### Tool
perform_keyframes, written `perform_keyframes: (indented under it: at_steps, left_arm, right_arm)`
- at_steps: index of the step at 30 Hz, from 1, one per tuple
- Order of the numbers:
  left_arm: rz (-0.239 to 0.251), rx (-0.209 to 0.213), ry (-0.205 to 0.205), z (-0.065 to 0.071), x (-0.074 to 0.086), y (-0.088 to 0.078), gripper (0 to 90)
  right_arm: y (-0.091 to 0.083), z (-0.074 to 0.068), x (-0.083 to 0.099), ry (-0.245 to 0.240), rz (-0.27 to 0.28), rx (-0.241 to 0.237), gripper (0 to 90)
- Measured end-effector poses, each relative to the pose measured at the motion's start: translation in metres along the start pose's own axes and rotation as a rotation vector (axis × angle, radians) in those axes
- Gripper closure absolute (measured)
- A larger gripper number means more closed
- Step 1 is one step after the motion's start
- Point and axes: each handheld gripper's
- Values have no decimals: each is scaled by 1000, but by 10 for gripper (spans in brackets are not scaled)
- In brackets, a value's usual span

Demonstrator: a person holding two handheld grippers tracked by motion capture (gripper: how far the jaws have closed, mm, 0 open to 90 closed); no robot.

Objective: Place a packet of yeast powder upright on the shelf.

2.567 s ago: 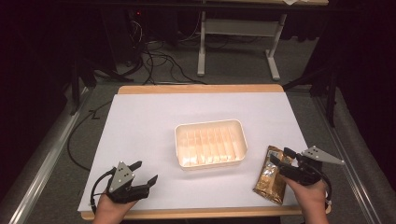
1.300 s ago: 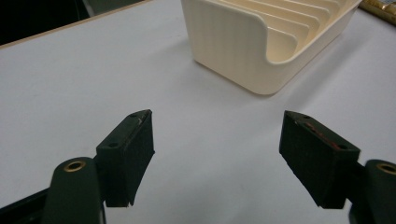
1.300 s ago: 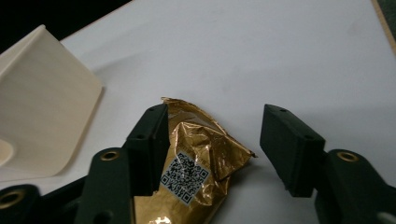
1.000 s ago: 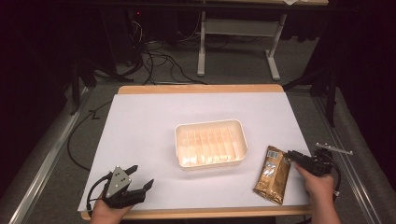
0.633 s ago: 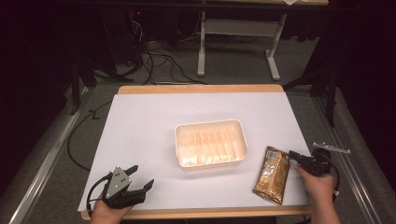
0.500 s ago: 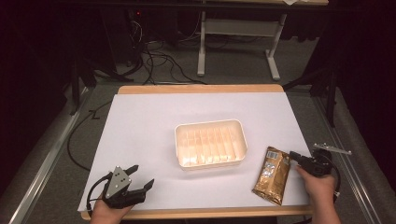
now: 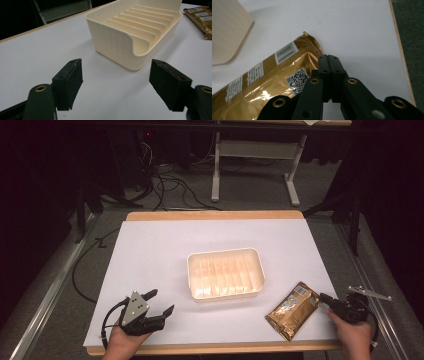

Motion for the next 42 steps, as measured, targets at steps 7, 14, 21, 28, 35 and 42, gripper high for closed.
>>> perform_keyframes:
  at_steps: [7,14,21,28,35,42]
  left_arm:
    - [15,18,5,2,-6,10,271]
    - [23,23,7,2,-8,12,271]
    - [18,19,9,1,-7,10,271]
    - [9,25,25,3,-6,11,272]
    - [3,27,35,4,-6,11,272]
    - [1,25,39,4,-5,11,272]
  right_arm:
    - [-17,-1,16,36,5,-16,900]
    - [-20,-3,24,81,10,-72,888]
    - [-13,1,25,195,27,-126,527]
    - [-8,6,28,268,42,-224,548]
    - [-5,5,27,280,19,-248,624]
    - [-3,1,25,245,7,-255,852]
Point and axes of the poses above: each handheld gripper's, and its own axes: y roughly forward along the jaws, x roughly out of its underside, z roughly to its right, and after that the axes turned 9 degrees about -x, right-handed
